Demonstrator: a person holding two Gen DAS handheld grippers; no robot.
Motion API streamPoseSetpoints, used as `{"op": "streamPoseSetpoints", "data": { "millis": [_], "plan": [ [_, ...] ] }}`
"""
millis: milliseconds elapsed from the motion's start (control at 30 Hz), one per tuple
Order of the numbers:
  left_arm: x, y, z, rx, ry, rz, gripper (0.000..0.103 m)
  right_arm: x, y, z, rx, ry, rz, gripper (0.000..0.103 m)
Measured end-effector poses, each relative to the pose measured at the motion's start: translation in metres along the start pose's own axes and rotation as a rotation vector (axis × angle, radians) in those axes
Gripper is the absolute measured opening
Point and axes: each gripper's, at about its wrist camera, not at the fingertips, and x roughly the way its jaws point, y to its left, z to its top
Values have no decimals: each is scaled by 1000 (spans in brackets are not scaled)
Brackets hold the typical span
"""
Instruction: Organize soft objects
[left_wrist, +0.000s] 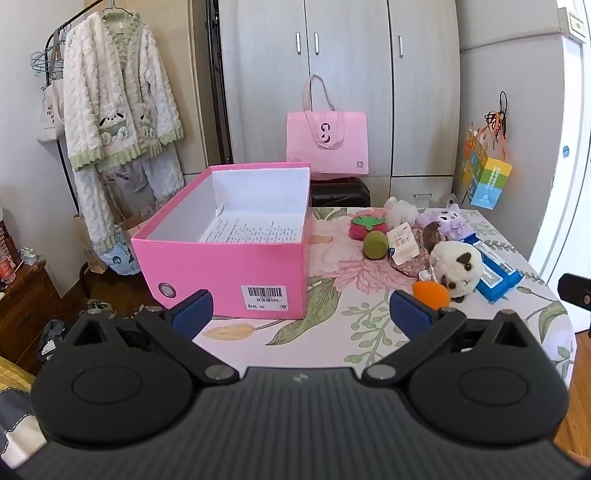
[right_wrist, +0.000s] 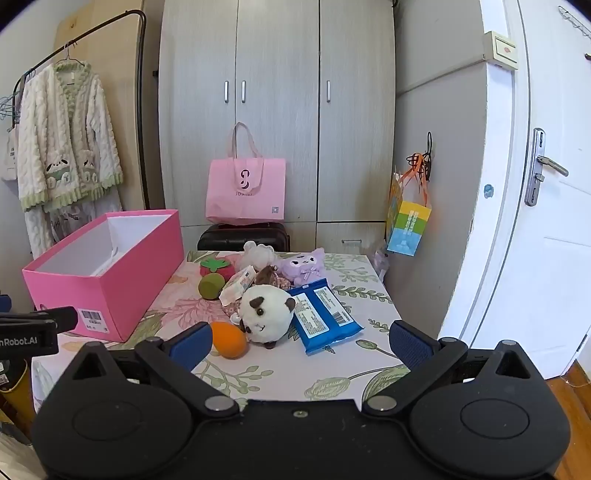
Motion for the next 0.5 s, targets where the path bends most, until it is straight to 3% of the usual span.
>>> {"op": "streamPoseSetpoints", "data": {
  "millis": [500],
  "plan": [
    [7, -3, -3, 11, 28, -9, 103, -1, 1, 3, -4, 4, 0, 103]
  ]
}}
